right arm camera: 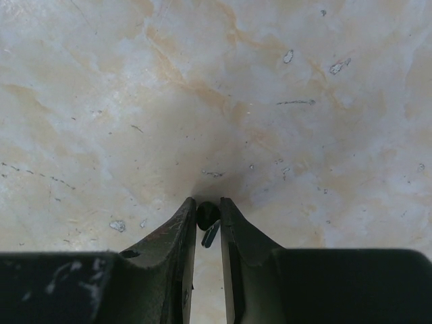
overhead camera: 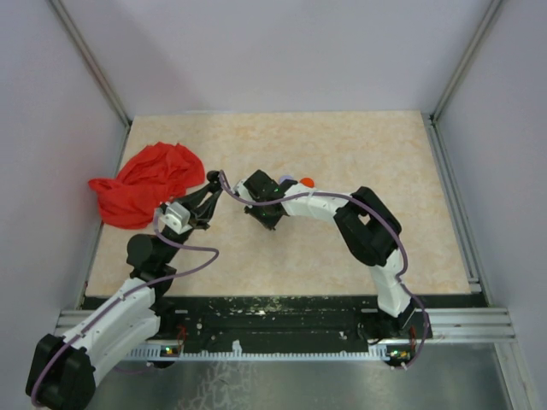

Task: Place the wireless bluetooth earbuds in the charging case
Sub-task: Pick up the earbud from the center of the board.

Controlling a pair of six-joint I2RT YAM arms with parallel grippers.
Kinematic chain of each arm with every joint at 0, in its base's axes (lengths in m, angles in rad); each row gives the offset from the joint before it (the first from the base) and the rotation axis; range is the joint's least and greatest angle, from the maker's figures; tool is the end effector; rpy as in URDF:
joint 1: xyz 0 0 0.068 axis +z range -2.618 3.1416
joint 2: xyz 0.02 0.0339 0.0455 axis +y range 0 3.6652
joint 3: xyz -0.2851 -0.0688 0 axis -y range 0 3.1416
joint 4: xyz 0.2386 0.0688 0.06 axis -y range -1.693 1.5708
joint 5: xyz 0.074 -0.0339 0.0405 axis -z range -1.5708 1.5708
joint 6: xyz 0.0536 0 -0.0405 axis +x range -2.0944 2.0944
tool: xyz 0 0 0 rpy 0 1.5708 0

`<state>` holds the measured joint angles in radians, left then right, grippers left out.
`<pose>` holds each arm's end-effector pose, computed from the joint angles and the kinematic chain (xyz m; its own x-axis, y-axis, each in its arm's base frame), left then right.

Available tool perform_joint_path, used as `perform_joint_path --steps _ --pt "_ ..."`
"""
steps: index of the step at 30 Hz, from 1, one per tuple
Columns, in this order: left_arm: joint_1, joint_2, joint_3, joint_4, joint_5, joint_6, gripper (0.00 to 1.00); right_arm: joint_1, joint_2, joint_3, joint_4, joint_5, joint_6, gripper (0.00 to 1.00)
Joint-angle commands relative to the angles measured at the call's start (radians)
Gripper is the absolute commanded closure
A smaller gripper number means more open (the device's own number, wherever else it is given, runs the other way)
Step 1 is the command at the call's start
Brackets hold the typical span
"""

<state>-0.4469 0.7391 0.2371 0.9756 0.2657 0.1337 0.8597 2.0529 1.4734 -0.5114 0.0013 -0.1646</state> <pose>0.1375 -0.0815 0.3007 0.4913 -0.0928 -0.8660 0.5673 0.7886 0.2373 0.2896 0.3360 0.1725 -0.4470 -0.7700 -0.4553 -0.8419 0.5342 -0.0768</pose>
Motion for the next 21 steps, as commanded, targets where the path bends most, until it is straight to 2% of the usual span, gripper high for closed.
perform_joint_path --steps 1,11,21 --pt "-0.006 -0.001 0.034 0.018 0.044 -0.003 1.0 0.017 0.004 0.015 -0.038 0.016 -0.016 0.83" --pt "-0.006 0.004 0.035 0.018 0.054 -0.006 1.0 0.016 -0.119 -0.052 0.025 -0.002 0.024 0.93" --pt "-0.006 0.017 0.034 0.021 0.071 -0.007 1.0 0.006 -0.328 -0.136 0.108 0.07 0.078 0.95"
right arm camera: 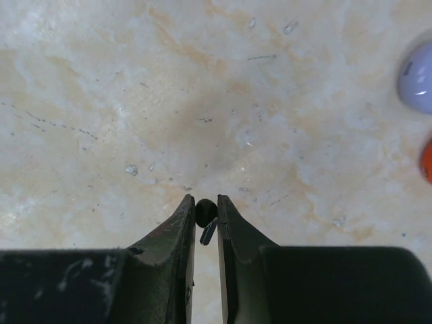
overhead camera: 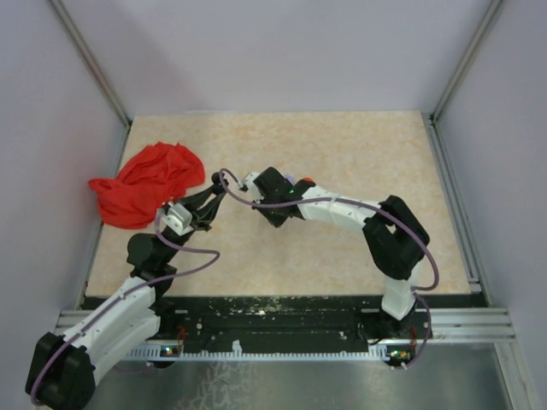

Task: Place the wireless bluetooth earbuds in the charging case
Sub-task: Pick up the earbud from the center of the board.

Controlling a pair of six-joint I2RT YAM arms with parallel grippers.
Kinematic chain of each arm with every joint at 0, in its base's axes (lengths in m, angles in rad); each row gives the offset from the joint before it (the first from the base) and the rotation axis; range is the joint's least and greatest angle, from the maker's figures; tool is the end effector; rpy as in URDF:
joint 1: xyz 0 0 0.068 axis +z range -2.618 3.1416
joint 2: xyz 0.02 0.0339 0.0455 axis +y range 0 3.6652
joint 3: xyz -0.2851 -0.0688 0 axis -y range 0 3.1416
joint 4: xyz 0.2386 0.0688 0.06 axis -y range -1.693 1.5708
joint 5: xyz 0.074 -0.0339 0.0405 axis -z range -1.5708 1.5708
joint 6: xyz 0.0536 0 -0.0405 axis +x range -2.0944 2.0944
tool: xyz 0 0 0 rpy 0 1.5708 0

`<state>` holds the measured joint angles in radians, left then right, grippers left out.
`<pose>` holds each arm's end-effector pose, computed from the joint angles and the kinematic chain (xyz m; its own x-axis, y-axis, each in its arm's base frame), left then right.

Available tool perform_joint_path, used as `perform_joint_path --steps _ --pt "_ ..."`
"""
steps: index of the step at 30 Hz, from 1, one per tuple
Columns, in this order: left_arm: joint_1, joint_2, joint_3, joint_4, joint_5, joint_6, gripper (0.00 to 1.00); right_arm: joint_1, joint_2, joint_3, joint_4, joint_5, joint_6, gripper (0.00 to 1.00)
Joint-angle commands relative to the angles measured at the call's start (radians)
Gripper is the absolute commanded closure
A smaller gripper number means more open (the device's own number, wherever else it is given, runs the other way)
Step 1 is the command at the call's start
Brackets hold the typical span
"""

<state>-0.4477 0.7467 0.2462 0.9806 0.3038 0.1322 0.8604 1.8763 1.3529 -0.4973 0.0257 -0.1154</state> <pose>0.1372 -0.0837 0.3031 0.4987 -0.0999 -0.8610 0.5917 0.7652 0.2539 0.2678 0.3092 0.2093 -0.4660 -0.7182 -0.5168 -0.8081 0.5833 -0.0820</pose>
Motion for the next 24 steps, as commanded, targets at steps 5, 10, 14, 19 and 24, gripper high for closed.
perform_joint_path --steps 5,10,14,19,24 --pt "-0.005 0.023 0.028 0.02 0.076 0.022 1.0 0.008 -0.311 -0.07 0.178 0.099 0.058 0.95" --pt "-0.005 0.039 0.027 0.032 0.114 0.033 1.0 0.023 -0.437 -0.123 0.277 0.154 0.082 0.95" --pt "-0.01 0.049 0.014 0.066 0.147 0.058 1.0 0.042 -0.561 -0.18 0.393 0.173 0.115 0.95" --pt "-0.032 0.061 -0.027 0.145 0.168 0.13 1.0 0.115 -0.672 -0.253 0.578 0.199 0.143 0.95" --pt "-0.074 0.058 -0.051 0.17 0.13 0.218 1.0 0.177 -0.724 -0.326 0.759 0.219 0.182 0.95"
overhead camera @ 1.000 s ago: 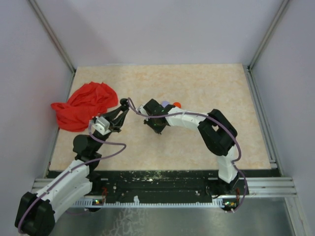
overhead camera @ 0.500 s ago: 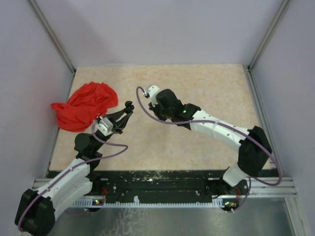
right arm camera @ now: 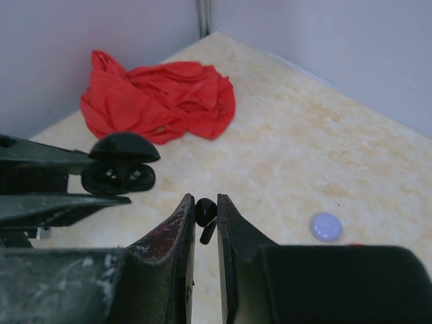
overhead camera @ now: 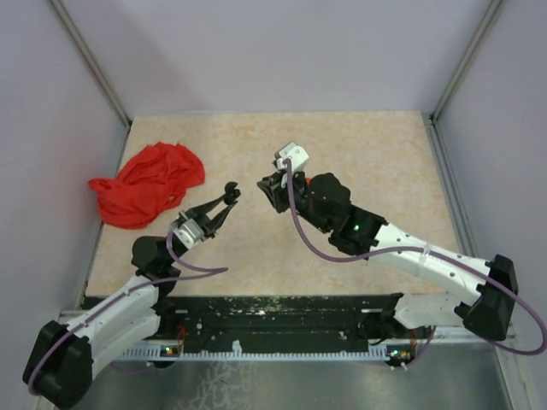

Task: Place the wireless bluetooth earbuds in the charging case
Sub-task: Pick up the earbud from the center of the board, then place the earbud in the charging case.

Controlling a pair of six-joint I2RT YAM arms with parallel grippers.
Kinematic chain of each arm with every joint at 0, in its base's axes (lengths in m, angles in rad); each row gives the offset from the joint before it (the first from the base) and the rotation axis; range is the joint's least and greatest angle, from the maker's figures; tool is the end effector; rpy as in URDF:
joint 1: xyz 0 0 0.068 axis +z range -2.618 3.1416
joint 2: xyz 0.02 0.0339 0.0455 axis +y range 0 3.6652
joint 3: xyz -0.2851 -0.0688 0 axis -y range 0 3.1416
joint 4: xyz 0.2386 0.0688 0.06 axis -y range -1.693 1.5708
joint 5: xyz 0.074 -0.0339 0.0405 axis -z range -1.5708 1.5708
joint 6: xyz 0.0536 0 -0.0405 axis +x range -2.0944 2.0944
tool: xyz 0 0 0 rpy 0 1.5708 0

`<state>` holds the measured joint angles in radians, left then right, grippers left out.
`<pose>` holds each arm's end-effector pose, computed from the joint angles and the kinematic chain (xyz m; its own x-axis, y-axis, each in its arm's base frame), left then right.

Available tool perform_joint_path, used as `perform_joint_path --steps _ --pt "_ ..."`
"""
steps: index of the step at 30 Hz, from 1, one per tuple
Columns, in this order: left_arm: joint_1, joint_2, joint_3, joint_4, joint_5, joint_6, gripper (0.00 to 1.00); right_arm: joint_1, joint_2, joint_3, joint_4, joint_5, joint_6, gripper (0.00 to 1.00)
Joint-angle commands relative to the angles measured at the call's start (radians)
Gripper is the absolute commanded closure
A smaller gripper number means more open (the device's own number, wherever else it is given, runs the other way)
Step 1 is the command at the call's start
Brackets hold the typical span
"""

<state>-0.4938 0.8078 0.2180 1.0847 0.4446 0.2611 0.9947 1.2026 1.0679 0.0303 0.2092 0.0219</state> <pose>0.1320 -0.0972 0.2948 0.6005 -0.0586 -0.7975 0.6274 0.6528 0.4245 0.1660 0.2351 0.3937 -0.0723 -0.0719 -0.9948 -0.7064 0.7078 0.0001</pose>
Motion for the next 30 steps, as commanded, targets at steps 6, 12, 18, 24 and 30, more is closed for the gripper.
perform_joint_path --steps 6,12,18,24,30 --pt "-0.071 -0.008 -0.05 0.111 -0.032 0.149 1.0 0.106 -0.069 -0.118 0.446 0.039 0.046 0.95" --pt "-0.072 0.002 -0.08 0.229 -0.031 0.111 1.0 0.159 -0.057 -0.198 0.643 0.06 0.045 0.96" --pt "-0.072 0.009 -0.083 0.247 -0.019 0.099 1.0 0.189 -0.021 -0.24 0.795 0.097 0.065 0.96" --pt "-0.072 0.009 -0.086 0.263 -0.015 0.084 1.0 0.206 0.026 -0.246 0.87 0.118 0.067 0.96" --pt "-0.072 0.001 -0.087 0.264 -0.021 0.082 1.0 0.239 0.072 -0.25 0.921 0.146 0.045 0.96"
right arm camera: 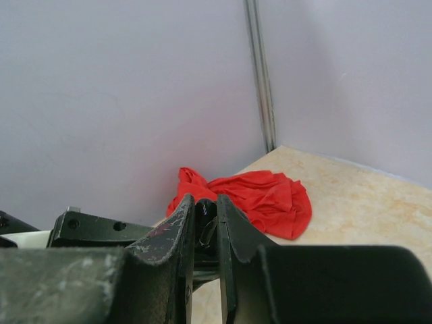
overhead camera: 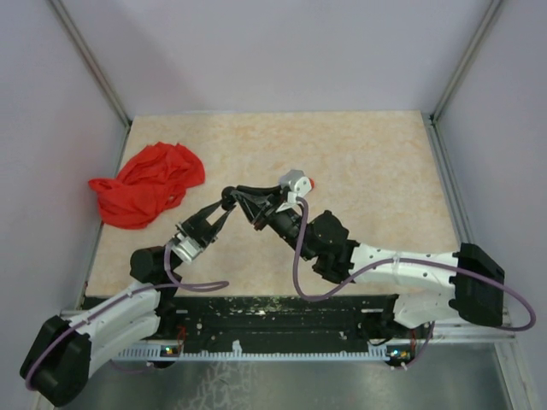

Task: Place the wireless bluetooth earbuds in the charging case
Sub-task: Place the earbud in the charging case.

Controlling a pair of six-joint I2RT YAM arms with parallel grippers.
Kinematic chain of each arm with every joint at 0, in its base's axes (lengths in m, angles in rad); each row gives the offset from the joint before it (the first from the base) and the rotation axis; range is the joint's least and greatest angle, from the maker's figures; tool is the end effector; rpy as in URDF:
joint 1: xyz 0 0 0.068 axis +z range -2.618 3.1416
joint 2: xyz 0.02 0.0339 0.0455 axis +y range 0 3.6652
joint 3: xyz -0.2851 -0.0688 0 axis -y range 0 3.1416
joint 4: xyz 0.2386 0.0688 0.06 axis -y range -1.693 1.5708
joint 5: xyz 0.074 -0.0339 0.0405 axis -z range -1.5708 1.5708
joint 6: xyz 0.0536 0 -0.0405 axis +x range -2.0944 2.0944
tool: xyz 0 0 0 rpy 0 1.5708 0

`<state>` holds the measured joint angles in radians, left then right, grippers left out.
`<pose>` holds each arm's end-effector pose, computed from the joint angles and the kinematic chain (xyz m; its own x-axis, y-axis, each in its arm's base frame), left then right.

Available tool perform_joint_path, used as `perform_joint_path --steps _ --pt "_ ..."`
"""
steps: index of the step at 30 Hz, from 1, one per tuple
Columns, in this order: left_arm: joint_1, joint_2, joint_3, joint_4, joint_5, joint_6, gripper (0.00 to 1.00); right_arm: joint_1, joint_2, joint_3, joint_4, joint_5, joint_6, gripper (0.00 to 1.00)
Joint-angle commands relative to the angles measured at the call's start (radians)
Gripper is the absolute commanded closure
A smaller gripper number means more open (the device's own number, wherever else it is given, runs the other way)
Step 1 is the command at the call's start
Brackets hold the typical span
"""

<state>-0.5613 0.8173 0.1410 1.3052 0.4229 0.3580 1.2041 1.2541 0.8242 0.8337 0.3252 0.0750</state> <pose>0.1135 -0.0974 0.2912 0.7350 -0.0847 -0.6728 0.5433 0.6673 0.5095 0.1192 0.2626 0.3886 0.0821 0.4118 -0.9076 -0.7876 0.5848 0.1941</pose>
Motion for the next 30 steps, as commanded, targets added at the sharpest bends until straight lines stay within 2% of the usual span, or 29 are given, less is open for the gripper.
perform_joint_path --steps 1,19,30 --pt "-0.005 -0.011 -0.01 0.043 -0.001 -0.016 1.0 0.034 0.028 -0.006 0.123 0.036 -0.012 0.96" --pt "-0.005 -0.025 -0.009 0.045 -0.01 -0.04 1.0 0.069 0.11 -0.025 0.224 0.119 -0.052 0.96" --pt "-0.005 -0.032 -0.009 0.046 -0.032 -0.053 1.0 0.088 0.123 -0.022 0.217 0.142 -0.045 0.97"
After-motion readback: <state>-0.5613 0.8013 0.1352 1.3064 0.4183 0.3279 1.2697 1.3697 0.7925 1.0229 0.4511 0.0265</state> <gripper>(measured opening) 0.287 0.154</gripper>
